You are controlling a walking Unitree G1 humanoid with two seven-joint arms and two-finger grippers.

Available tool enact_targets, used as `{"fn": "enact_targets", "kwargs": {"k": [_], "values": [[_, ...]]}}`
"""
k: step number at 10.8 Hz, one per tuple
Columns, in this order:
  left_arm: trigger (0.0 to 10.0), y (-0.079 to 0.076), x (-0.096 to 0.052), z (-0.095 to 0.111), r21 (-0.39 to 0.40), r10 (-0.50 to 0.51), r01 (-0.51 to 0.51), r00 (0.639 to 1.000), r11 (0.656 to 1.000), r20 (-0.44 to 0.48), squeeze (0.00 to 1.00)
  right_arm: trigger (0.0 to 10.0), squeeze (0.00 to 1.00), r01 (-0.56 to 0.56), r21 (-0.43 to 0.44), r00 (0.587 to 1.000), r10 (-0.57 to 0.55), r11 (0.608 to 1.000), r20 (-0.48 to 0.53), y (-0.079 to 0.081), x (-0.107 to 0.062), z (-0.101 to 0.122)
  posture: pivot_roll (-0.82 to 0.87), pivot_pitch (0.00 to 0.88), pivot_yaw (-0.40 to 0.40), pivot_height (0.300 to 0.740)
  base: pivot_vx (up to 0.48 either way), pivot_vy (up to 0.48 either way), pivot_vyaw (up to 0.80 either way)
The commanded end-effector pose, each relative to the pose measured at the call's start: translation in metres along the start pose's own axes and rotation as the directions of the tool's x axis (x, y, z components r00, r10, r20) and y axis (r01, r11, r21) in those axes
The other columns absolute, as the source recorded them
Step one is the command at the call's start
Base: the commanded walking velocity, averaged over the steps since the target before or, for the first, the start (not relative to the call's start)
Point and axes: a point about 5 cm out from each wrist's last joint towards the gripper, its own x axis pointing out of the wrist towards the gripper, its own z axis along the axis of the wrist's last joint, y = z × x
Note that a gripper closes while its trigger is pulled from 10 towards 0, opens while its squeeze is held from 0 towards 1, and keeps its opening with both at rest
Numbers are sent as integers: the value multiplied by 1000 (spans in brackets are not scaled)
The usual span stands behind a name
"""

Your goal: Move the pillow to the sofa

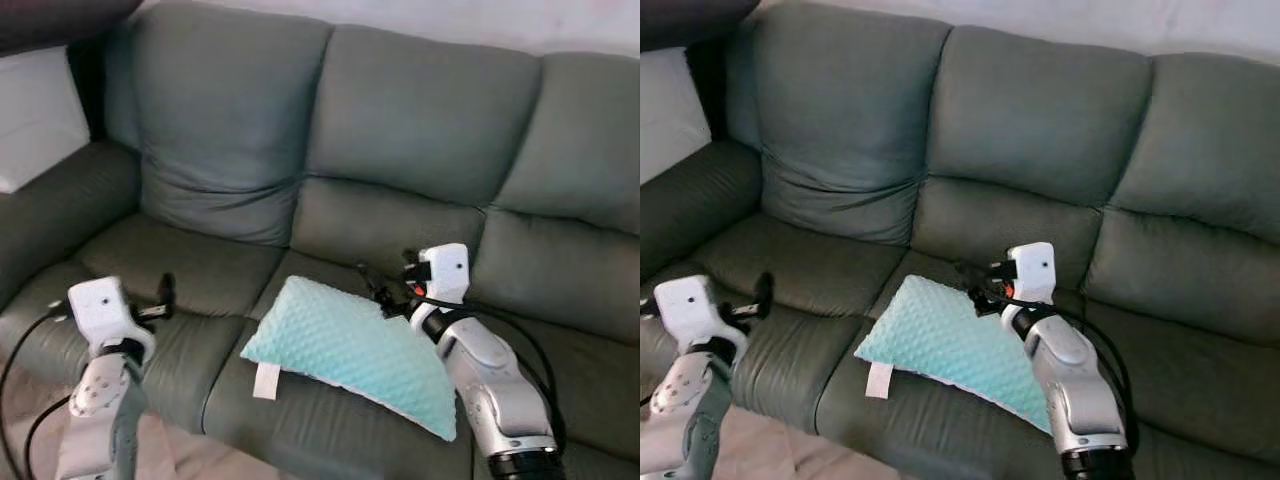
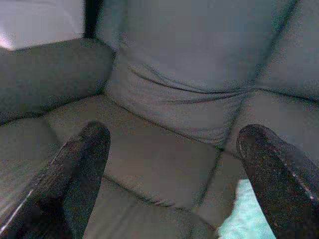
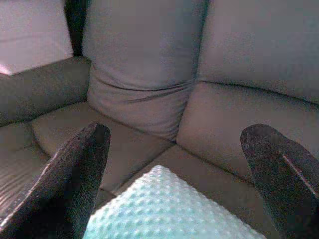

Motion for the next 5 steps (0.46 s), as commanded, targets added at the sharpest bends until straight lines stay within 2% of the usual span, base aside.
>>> {"fn": "enact_targets", "kwargs": {"k": [1, 4, 5], "values": [[10000, -4, 1, 4, -13, -29, 30, 1000, 999, 9, 0, 10000, 0, 29, 7, 999, -29, 1000, 18, -6, -2, 4, -123, 0, -34, 740, 0, 0, 0], [10000, -2, 1, 2, -22, -12, 12, 1000, 1000, -11, 0, 10000, 0, 26, 16, 1000, -26, 1000, 17, -5, -2, 2, -119, 0, -35, 740, 0, 0, 0], [10000, -1, 0, 1, -19, -13, 12, 1000, 1000, -14, 0, 10000, 0, 20, 17, 1000, -20, 1000, 17, -4, -2, 3, -116, 0, -34, 740, 0, 251, 0]]}}
